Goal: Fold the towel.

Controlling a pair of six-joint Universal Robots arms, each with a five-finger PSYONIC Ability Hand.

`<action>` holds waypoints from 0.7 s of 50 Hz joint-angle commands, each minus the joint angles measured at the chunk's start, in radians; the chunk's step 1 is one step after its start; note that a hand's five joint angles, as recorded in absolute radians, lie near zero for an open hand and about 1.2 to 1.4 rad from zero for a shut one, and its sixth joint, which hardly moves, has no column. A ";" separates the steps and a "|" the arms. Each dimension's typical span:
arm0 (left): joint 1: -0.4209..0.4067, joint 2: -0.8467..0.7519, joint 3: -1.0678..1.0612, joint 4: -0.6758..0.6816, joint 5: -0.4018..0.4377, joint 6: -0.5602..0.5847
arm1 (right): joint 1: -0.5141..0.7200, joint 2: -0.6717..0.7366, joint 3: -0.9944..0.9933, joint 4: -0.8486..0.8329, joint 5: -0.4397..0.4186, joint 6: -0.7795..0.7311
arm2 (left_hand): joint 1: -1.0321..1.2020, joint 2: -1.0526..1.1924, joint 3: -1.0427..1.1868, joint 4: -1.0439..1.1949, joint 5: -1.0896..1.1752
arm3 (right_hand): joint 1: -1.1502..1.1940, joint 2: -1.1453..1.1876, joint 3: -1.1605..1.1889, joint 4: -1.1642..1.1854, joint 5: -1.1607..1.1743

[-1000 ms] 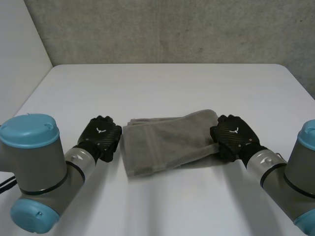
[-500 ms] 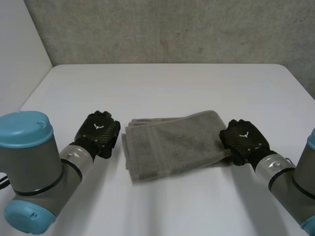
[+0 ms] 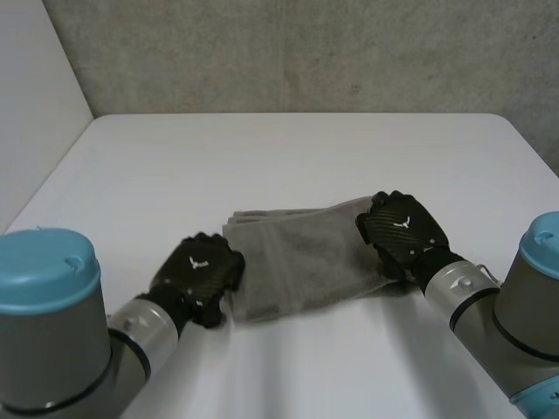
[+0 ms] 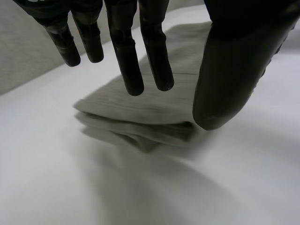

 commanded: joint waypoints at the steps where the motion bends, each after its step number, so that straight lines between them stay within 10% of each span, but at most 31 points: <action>1: -0.044 0.007 -0.015 -0.037 -0.008 0.001 | -0.005 0.002 0.007 -0.001 -0.001 -0.005 | -0.034 -0.042 -0.048 -0.054 -0.029 | -0.019 -0.034 -0.045 -0.075 -0.006; 35: -0.151 -0.225 0.085 0.158 -0.134 0.013 | -0.028 0.005 0.031 -0.001 -0.014 -0.011 | -0.031 -0.039 -0.048 -0.054 -0.026 | -0.016 -0.031 -0.045 -0.075 -0.003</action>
